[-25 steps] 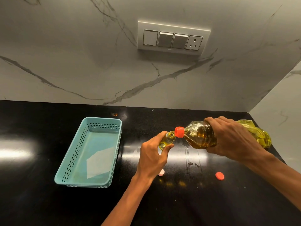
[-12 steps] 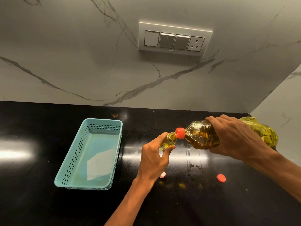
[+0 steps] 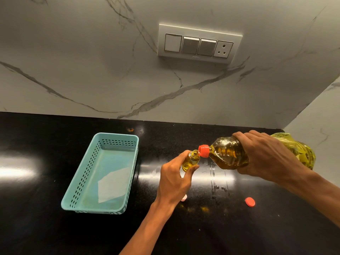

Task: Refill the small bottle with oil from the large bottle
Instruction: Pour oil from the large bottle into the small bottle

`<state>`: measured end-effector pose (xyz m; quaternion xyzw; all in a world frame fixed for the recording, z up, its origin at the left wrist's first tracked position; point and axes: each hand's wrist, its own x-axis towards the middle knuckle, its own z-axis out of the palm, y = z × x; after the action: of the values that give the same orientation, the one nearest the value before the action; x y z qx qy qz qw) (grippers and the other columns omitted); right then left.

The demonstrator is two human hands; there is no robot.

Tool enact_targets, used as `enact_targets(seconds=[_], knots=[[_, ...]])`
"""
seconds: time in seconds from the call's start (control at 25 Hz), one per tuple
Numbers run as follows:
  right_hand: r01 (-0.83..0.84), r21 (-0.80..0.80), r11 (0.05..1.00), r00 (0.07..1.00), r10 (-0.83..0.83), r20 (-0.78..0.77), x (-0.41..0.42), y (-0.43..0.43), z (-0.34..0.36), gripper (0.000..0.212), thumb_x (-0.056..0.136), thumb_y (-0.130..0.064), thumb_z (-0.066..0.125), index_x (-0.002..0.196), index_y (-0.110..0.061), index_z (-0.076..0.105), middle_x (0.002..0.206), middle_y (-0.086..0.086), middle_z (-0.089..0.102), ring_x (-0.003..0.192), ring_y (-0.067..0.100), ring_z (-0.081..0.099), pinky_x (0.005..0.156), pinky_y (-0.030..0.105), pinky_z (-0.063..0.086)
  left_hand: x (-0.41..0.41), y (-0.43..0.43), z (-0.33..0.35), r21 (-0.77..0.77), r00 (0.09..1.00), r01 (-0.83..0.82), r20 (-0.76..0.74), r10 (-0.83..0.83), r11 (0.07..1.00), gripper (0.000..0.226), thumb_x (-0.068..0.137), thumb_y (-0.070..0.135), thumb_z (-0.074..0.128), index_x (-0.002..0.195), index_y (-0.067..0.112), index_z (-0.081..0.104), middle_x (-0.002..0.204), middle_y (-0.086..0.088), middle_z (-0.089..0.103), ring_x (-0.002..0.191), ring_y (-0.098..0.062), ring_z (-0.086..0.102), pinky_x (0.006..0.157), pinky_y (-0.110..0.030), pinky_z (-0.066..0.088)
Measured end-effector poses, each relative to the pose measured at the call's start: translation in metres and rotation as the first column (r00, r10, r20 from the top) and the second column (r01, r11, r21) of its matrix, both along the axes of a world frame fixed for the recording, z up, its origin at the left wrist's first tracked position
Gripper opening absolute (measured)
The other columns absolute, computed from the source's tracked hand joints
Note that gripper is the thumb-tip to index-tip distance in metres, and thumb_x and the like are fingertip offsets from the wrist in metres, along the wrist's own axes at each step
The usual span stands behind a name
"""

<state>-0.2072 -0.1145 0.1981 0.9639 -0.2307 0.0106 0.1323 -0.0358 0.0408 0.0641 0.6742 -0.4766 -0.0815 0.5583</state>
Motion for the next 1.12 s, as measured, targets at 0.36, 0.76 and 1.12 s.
enact_targets(seconds=[0.36, 0.76, 1.12], knots=[[0.003, 0.0, 1.0, 1.0, -0.003, -0.003, -0.0038, 0.0009, 0.0042, 0.093, 0.035, -0.047, 0.095, 0.109, -0.001, 0.064, 0.08, 0.011, 0.071, 0.062, 0.025, 0.066, 0.053, 0.036, 0.059, -0.0043, -0.0016, 0.0009, -0.009, 1.0, 0.01, 0.002, -0.01, 1.0, 0.036, 0.089, 0.036, 0.072, 0.121, 0.02, 0.065, 0.101, 0.009, 0.073, 0.093, -0.006, 0.069, 0.081, -0.021, 0.057], [0.0, 0.002, 1.0, 1.0, 0.0, 0.02, -0.0072, 0.0025, 0.0044, 0.093, 0.032, -0.047, 0.096, 0.107, 0.0, 0.065, 0.077, 0.01, 0.071, 0.06, 0.023, 0.066, 0.051, 0.034, 0.057, -0.0076, 0.0001, 0.0011, -0.02, 1.0, 0.01, 0.003, -0.01, 1.0, 0.034, 0.09, 0.038, 0.07, 0.119, 0.02, 0.066, 0.098, 0.01, 0.073, 0.09, -0.005, 0.068, 0.079, -0.021, 0.056], [-0.003, 0.01, 1.0, 1.0, 0.002, 0.024, -0.0067, 0.0024, 0.0049, 0.093, 0.031, -0.047, 0.096, 0.106, -0.001, 0.066, 0.076, 0.009, 0.071, 0.059, 0.022, 0.066, 0.051, 0.033, 0.056, -0.0079, 0.0003, 0.0015, -0.028, 1.0, 0.013, 0.011, -0.012, 1.0, 0.032, 0.091, 0.037, 0.07, 0.118, 0.021, 0.066, 0.096, 0.01, 0.072, 0.087, -0.004, 0.067, 0.077, -0.017, 0.055]])
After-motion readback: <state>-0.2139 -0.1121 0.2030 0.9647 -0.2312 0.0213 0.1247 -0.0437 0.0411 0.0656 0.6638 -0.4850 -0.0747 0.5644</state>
